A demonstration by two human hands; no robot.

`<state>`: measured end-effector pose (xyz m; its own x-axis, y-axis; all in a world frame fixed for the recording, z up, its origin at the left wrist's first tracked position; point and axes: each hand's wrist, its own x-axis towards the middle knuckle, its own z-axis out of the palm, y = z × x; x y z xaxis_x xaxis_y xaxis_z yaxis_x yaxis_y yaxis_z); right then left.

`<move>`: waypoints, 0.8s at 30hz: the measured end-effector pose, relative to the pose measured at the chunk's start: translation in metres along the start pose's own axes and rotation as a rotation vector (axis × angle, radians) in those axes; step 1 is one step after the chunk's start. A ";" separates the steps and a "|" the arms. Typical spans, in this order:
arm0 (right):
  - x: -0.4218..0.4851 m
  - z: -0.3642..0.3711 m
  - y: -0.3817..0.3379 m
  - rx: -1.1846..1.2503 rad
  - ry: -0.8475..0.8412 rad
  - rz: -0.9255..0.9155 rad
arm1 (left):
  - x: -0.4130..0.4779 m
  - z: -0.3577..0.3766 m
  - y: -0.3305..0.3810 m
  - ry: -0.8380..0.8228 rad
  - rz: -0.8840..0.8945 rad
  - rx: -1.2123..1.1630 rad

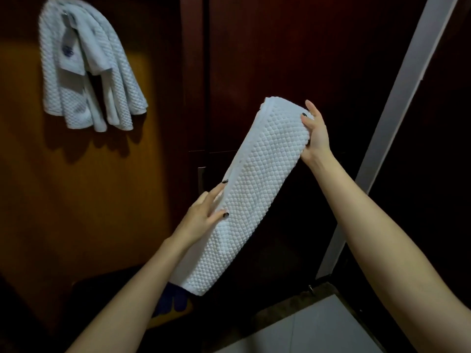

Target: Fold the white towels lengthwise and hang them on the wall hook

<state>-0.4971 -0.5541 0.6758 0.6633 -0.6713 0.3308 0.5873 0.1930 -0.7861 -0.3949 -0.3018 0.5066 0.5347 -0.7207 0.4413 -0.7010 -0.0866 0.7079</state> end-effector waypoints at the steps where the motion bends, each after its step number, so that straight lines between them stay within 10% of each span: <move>1: 0.001 0.000 0.003 0.004 0.015 0.007 | -0.002 -0.003 -0.002 -0.018 0.051 0.093; 24: 0.012 0.191 0.089 -0.150 0.155 -0.012 | -0.040 -0.240 -0.049 -0.158 -0.104 -0.052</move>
<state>-0.3480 -0.4084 0.7102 0.5703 -0.7774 0.2653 0.5116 0.0835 -0.8551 -0.2686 -0.1034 0.5872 0.5192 -0.8091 0.2753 -0.6185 -0.1335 0.7743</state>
